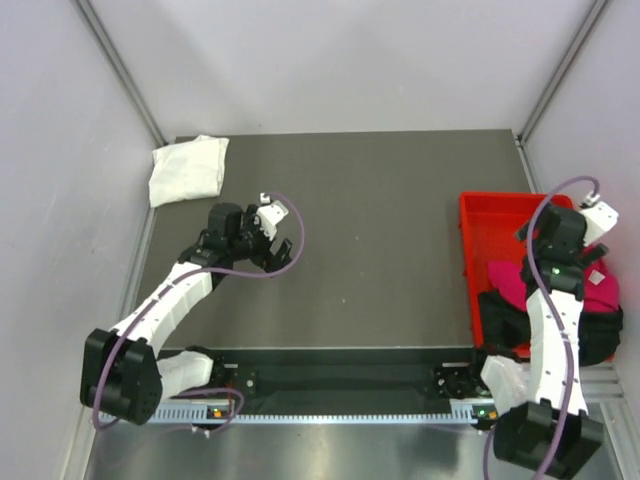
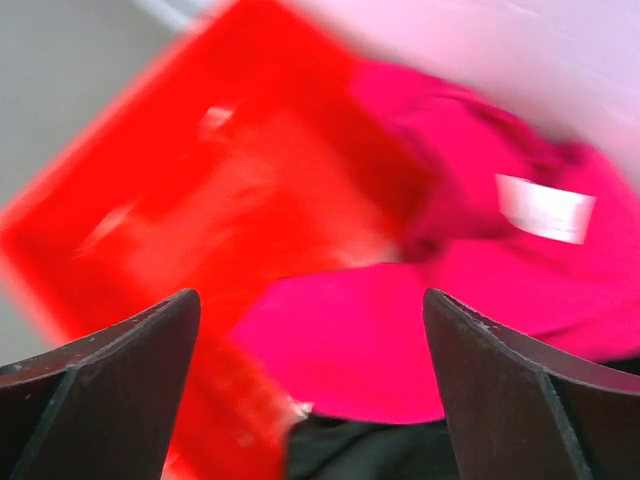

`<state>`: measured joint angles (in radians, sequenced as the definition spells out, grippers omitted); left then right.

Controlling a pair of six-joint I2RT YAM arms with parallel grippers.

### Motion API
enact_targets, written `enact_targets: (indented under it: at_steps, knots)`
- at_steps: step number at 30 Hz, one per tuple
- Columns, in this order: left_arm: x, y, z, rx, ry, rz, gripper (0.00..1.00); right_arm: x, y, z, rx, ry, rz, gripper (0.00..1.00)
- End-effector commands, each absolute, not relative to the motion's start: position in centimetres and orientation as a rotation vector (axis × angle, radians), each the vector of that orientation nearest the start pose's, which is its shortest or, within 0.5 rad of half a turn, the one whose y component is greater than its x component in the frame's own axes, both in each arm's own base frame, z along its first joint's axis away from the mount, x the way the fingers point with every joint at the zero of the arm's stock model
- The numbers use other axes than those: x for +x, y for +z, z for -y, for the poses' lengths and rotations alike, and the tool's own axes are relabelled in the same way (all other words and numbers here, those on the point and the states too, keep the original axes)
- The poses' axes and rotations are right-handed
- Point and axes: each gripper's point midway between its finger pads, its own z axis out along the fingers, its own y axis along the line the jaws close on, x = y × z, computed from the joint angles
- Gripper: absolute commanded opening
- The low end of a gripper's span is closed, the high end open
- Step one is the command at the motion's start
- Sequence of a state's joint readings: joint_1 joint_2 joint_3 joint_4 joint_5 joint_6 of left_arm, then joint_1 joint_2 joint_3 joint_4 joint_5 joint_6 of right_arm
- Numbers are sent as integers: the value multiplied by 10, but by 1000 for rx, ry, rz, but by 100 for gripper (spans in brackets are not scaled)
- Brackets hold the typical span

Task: Fold and stack the t-shirts
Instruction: Grab the tshirt from the pile

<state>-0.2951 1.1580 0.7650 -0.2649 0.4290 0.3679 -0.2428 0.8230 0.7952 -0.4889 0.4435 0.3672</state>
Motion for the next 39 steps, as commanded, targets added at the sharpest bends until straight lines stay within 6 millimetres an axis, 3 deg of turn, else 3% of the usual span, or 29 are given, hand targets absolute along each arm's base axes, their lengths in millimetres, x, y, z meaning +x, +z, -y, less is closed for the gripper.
enact_targets:
  at_steps: [1, 2, 3, 5, 6, 9, 13, 14, 15, 19, 21, 26, 27, 30, 31, 33, 34, 36, 37, 38, 39]
  knots:
    - [313, 146, 161, 888, -437, -1871, 99, 233, 191, 163, 1034, -479, -1883, 94]
    - [312, 141, 160, 897, -435, -1872, 99, 224, 183, 172, 1096, -515, -1875, 99]
    - [309, 137, 160, 910, -439, -1879, 99, 210, 178, 188, 1192, -552, -1829, 100]
    - [303, 132, 161, 929, -458, -1915, 99, 199, 168, 200, 1254, -590, -1776, 99]
    - [306, 139, 162, 932, -458, -1913, 99, 197, 173, 209, 1267, -630, -1719, 98]
    - [299, 134, 165, 946, -498, -1963, 99, 191, 167, 221, 1305, -711, -1678, 96]
    - [298, 127, 165, 957, -507, -1978, 99, 194, 152, 232, 1348, -754, -1711, 88]
    - [297, 128, 164, 956, -501, -1983, 99, 197, 145, 234, 1349, -758, -1741, 70]
    - [298, 128, 163, 955, -490, -1982, 99, 197, 144, 236, 1359, -775, -1740, 58]
    - [298, 127, 163, 962, -493, -1989, 99, 197, 156, 235, 1335, -783, -1734, 7]
    - [298, 126, 163, 961, -491, -1993, 99, 197, 167, 232, 1300, -777, -1704, 0]
    - [300, 125, 161, 958, -476, -2009, 99, 201, 215, 215, 1185, -697, -1594, 0]
    - [302, 125, 159, 946, -462, -2019, 99, 208, 223, 205, 1129, -671, -1608, 0]
    - [310, 126, 152, 913, -409, -2036, 99, 228, 272, 175, 955, -560, -1578, 0]
    - [313, 128, 147, 886, -387, -2048, 99, 236, 299, 164, 888, -501, -1548, 0]
    - [325, 135, 131, 820, -305, -2063, 99, 263, 327, 117, 658, -305, -1592, 0]
    - [327, 136, 125, 797, -286, -2078, 99, 271, 356, 100, 579, -229, -1564, 0]
    - [335, 147, 113, 751, -256, -2079, 99, 286, 380, 45, 376, -16, -1591, 0]
    - [340, 152, 101, 703, -237, -2088, 99, 285, 411, 25, 297, 63, -1548, 0]
    - [344, 157, 93, 675, -225, -2093, 99, 288, 423, -5, 210, 172, -1547, 0]
    - [348, 161, 77, 622, -202, -2105, 99, 282, 450, -39, 77, 314, -1498, 0]
